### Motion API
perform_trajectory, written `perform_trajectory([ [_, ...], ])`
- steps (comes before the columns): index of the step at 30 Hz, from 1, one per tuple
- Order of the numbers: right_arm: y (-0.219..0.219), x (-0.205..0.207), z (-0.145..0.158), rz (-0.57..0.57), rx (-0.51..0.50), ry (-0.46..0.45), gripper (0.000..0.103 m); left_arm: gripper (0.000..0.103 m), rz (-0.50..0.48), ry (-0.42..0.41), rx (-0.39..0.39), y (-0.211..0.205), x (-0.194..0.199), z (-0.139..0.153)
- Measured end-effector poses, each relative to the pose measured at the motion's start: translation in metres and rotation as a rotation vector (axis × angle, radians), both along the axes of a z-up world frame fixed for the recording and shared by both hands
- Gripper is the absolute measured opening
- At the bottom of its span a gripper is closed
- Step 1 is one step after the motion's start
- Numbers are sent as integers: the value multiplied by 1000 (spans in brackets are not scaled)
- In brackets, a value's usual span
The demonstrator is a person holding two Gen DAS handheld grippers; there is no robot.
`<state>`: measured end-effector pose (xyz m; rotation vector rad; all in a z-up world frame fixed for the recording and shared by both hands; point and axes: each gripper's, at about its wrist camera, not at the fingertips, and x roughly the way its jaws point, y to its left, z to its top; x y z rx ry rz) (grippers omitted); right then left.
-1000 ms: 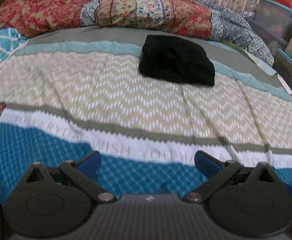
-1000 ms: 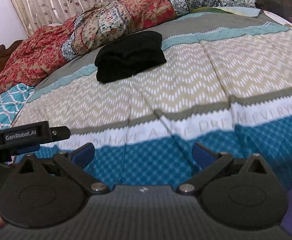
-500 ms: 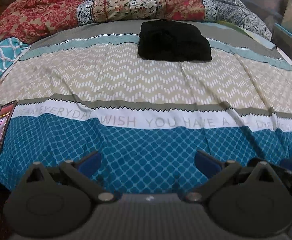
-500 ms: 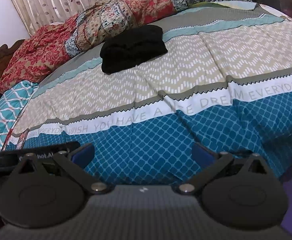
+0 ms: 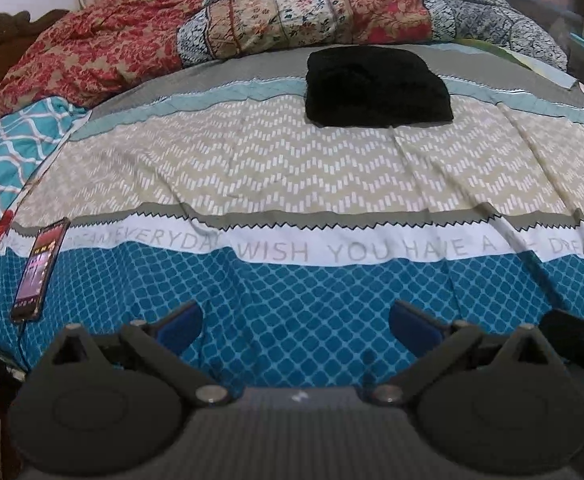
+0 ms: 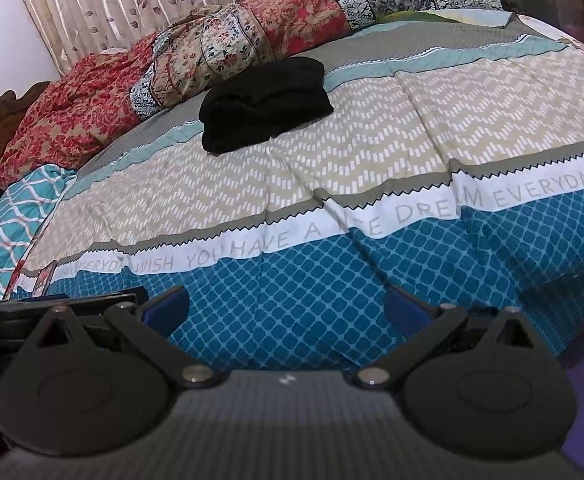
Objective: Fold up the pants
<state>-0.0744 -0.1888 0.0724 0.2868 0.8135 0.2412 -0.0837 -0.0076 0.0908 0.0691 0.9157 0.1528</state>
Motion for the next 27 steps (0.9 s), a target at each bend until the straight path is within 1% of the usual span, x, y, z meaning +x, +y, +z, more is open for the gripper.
perform_trajectory([
  [2, 1, 1, -1, 1, 0, 6, 103, 103, 14, 4, 5, 1, 1, -1],
  [7, 1, 3, -2, 1, 2, 20, 103, 103, 44, 3, 52, 1, 4, -2],
  [11, 0, 4, 1, 0, 28, 28, 103, 103, 57, 6, 58, 4, 5, -1],
  [19, 0, 3, 9, 6, 47, 15, 103, 103, 80, 32, 31, 8, 8, -1],
  [27, 1, 3, 11, 12, 47, 7, 103, 103, 100, 63, 11, 12, 10, -3],
])
